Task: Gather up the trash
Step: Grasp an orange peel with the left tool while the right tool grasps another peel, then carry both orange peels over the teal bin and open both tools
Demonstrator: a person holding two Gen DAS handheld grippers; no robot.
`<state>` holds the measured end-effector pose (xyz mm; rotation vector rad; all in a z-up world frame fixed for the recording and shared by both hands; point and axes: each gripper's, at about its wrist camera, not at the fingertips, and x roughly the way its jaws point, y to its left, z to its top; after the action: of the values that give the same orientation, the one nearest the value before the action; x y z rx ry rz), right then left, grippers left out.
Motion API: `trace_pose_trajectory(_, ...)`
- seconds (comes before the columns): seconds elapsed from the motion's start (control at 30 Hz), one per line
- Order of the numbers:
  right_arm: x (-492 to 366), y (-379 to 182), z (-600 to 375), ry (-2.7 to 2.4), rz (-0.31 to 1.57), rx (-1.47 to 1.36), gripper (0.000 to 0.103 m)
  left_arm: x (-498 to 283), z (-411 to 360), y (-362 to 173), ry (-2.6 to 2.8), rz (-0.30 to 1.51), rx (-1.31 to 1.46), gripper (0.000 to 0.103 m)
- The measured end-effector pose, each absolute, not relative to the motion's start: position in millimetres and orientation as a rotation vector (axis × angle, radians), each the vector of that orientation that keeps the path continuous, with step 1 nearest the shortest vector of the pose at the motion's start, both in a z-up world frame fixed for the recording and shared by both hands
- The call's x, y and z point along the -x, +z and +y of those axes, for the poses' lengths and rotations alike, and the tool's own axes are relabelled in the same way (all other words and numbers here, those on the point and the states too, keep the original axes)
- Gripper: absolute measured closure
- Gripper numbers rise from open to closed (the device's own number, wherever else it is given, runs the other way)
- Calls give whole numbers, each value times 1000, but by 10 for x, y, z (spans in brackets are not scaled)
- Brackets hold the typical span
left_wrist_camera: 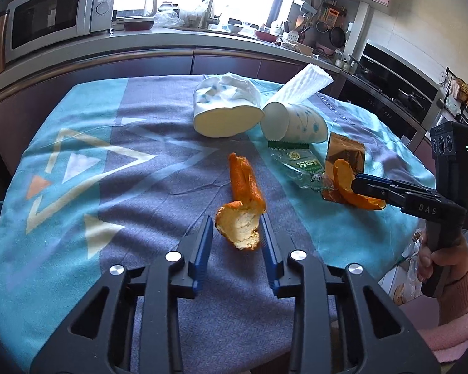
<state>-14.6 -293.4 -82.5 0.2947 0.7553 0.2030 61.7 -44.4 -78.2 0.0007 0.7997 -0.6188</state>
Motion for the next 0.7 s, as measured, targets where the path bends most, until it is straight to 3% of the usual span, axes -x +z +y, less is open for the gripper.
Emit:
trace_pose_trajectory(0.07, 142, -842, -2923, 207, 763, -296, 86, -627, -454, -815, -620, 808, -1, 68)
trace_pose_trajectory(0.17, 154, -840, -2906, 204, 761, -283, 91, -670, -458, -857, -633, 827, 16, 72)
trace_pose_trajectory(0.23, 174, -815, -2901, 206, 752, -279, 92, -697, -458, -881, -638, 841, 35, 85)
trace_pose_trajectory(0.33, 210, -747, -2905, 212, 732, -285, 93, -721, -448, -887, -638, 849, 50, 98)
trace_pose_trajectory(0.7, 185, -470, -2681, 309, 673, -278, 93, -582, -206, -679, -614, 778, 69, 98)
